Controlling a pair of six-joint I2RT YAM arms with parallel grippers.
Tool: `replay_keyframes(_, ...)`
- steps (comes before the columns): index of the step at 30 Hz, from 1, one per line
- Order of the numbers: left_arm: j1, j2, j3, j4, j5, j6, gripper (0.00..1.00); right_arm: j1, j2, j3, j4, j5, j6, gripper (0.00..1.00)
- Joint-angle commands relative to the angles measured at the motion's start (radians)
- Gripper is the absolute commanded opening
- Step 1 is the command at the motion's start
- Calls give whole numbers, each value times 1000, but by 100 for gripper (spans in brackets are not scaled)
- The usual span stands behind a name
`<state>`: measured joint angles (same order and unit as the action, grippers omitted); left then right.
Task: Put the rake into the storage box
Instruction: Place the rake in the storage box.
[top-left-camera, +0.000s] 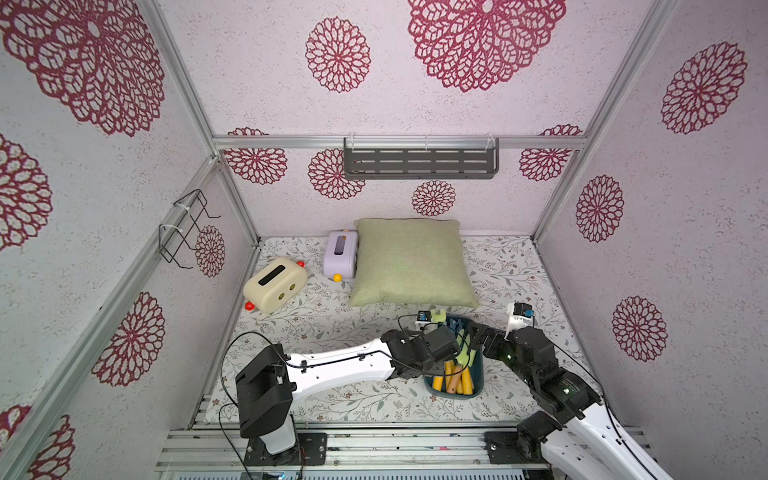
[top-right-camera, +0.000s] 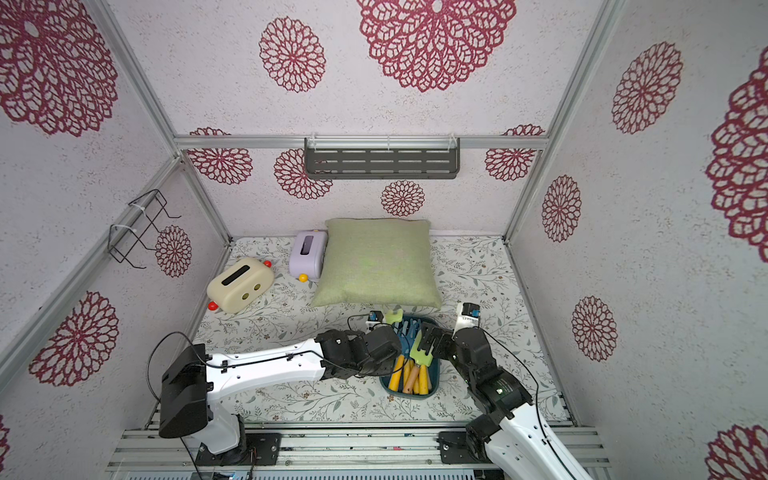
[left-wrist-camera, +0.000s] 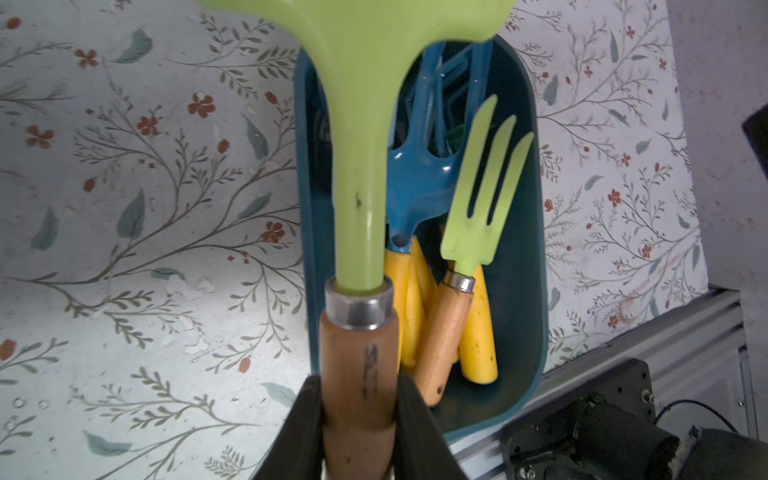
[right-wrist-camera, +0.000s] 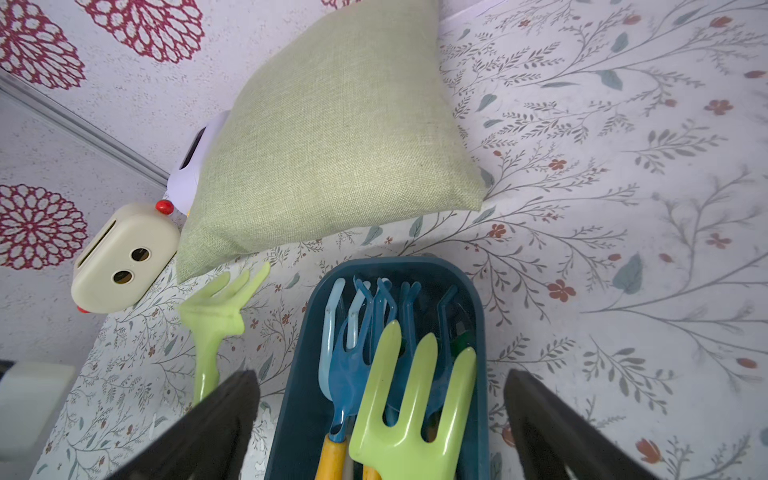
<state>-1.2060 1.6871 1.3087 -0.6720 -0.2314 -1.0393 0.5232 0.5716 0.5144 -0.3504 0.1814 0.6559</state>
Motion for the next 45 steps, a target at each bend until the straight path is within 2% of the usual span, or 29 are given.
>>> replay_keyframes(1, -15, 23, 28, 68, 39, 53, 7, -9, -21, 9, -29, 43, 17, 99)
replay_keyframes(12, -27, 135, 76, 110, 89, 76, 7, -8, -52, 1, -48, 35, 20, 99)
replay_keyframes(25, -41, 170, 75, 114, 109, 56, 13, -10, -62, -14, -43, 15, 27, 99)
replay_keyframes(27, -44, 165, 76, 111, 107, 52, 17, -10, -63, -17, -40, 13, 28, 99)
replay_keyframes(29, -45, 168, 76, 108, 107, 48, 27, -10, -62, -20, -35, 5, 28, 99)
replay_keyframes(35, -44, 179, 83, 106, 113, 45, 47, -10, -61, -25, -33, -7, 31, 99)
replay_keyframes(45, -38, 90, 44, 127, 64, 67, 53, -10, -77, -21, -2, -68, 6, 99)
